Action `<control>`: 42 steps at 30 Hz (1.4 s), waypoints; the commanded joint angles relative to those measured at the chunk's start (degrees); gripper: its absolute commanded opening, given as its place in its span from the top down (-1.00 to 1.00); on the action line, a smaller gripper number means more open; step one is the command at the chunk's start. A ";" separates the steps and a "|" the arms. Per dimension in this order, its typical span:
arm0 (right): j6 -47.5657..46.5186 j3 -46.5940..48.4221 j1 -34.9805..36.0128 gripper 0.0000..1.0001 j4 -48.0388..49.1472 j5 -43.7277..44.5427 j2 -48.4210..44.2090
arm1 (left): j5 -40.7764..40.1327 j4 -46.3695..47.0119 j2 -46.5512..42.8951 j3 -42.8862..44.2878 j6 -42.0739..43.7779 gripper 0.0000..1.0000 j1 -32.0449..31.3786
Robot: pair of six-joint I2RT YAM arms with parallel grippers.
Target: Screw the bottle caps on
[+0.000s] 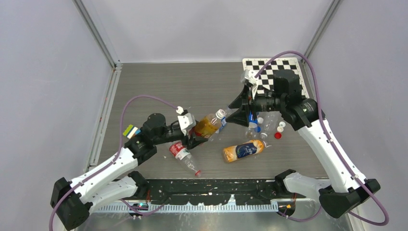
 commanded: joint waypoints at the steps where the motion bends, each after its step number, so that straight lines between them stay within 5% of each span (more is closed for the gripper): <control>1: -2.16 3.54 -0.21 -0.35 -0.09 -4.70 1.77 | 4.15 0.76 1.45 3.75 -1.13 1.00 0.35; 32: -1.88 5.09 -0.27 0.11 -2.51 -10.59 5.93 | 8.21 1.03 3.27 6.86 -0.39 1.00 0.35; 42: -0.77 5.19 -0.19 0.64 -3.45 -10.87 6.32 | 5.13 -0.56 4.05 8.46 2.54 1.00 0.27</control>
